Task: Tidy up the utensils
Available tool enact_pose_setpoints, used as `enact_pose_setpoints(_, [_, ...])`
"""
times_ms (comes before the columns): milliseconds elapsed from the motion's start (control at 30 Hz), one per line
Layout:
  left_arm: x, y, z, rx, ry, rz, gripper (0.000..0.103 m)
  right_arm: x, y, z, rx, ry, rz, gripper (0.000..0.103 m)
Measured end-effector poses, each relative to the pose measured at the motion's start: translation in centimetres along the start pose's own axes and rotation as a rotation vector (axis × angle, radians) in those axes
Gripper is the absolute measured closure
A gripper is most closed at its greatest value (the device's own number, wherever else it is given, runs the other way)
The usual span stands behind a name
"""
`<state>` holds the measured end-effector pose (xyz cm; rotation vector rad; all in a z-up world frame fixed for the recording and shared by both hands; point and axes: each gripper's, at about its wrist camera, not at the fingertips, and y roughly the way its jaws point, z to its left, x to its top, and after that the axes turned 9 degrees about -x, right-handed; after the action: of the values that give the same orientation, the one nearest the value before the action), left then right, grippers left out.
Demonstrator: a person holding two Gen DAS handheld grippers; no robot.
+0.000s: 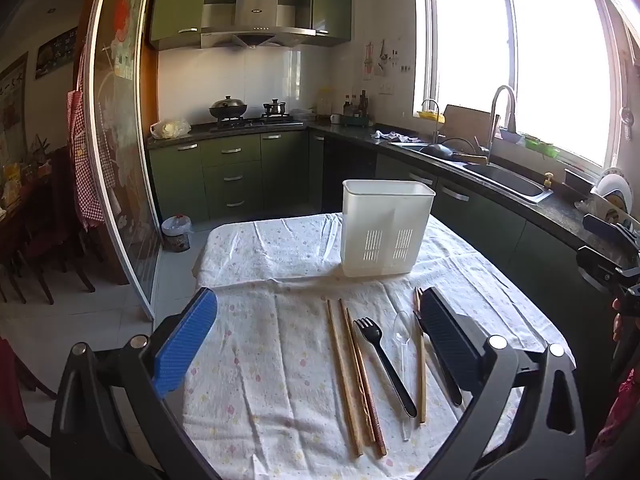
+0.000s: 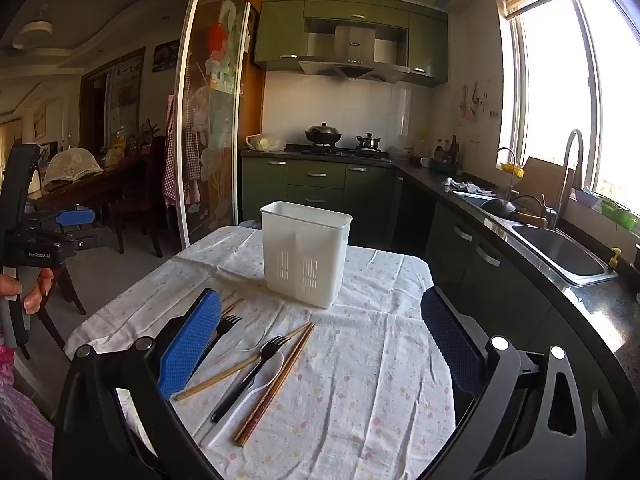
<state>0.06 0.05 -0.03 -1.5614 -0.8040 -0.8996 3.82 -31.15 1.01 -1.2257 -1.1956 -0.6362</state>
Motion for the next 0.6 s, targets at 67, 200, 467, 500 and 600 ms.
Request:
enact_pose_setpoints(67, [0.3,0.0,-0.2,-0.012,0.006,0.01,0.006,0.0,0.0,0.0,0.0,-0.001,-0.001,0.004])
enact_pose_setpoints(200, [0.0,0.1,-0.2,-0.011,0.026,0.002,0.006,0.0,0.1,-0.1,0.002,-0.001,-0.001,0.004])
enact_pose_setpoints(467, [-0.5,0.1,-0.6,-0.025,0.033,0.004,0.006,0.0,-0.1,0.1,-0.004,-0.008,-0.006,0.004])
enact_pose_setpoints(500, [-0.3,0.0,-0.5,-0.025,0.032,0.004,0.006,0.0,0.0,0.1,-0.002,-0.008,-0.005,0.004])
enact_pose_setpoints(600, [-0.3,-0.1,-0.6,-0.028,0.031,0.006,0.006,0.0,0.0,0.1,-0.002,-0.008,-0.005,0.004])
